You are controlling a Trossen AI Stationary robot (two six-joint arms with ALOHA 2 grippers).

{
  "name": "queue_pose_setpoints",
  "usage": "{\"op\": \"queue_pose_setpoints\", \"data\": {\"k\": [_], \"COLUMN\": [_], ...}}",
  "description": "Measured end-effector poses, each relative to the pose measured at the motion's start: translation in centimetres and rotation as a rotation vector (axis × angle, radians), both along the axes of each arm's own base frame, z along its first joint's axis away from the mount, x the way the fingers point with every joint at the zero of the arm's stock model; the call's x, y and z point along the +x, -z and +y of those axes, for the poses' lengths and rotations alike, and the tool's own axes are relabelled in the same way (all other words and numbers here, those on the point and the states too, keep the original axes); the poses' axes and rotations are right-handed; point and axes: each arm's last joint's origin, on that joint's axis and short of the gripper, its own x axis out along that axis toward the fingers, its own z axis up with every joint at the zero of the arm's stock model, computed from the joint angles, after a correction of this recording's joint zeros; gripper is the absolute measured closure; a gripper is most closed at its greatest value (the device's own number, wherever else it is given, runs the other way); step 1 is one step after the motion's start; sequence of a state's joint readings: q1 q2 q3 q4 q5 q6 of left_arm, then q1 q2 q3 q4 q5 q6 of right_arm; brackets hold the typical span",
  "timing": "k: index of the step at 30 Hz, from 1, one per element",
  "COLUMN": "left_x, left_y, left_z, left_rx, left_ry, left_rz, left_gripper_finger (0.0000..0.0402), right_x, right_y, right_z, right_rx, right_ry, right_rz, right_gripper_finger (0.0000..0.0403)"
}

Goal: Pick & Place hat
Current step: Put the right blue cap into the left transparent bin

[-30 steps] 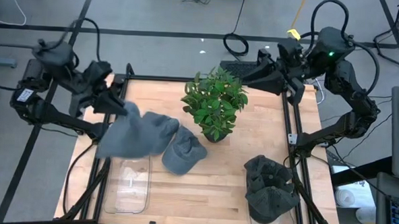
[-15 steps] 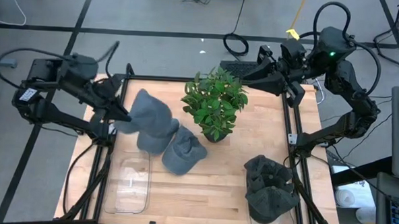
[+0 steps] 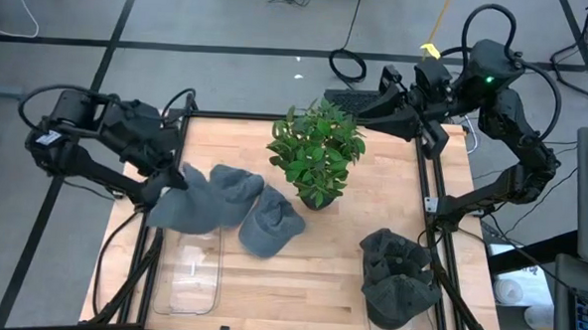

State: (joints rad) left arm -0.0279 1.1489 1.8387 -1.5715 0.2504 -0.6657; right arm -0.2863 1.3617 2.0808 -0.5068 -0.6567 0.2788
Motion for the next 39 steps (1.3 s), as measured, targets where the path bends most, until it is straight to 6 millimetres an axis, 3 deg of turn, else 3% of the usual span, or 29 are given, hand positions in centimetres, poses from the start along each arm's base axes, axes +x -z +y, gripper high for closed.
{"op": "queue_pose_setpoints", "data": {"k": [10,19,24,31,39], "left_x": [1.8,5.5,6.2,5.7,6.1], "left_y": [0.5,2.2,2.6,2.7,3.2], "left_z": [-1.4,-3.9,-4.7,-6.2,-6.3], "left_rx": [-0.185,-0.163,-0.171,0.155,0.442], "left_ry": [-0.177,-0.095,-0.083,0.168,0.288], "left_rz": [0.146,0.276,0.315,0.179,0.115], "left_gripper_finger": [0.0379,0.0379,0.0379,0.0379,0.0379], "right_x": [0.0,0.1,0.1,-0.2,-0.8], "right_y": [0.0,0.6,1.3,1.4,1.1], "right_z": [0.0,0.0,0.0,0.1,0.3], "right_rx": [-0.031,-0.016,0.005,-0.05,-0.074], "right_ry": [0.004,0.003,0.002,-0.021,-0.02], "right_rz": [-0.012,0.048,0.122,0.116,0.094], "right_gripper_finger": [0.0298,0.0297,0.0296,0.0299,0.03]}}
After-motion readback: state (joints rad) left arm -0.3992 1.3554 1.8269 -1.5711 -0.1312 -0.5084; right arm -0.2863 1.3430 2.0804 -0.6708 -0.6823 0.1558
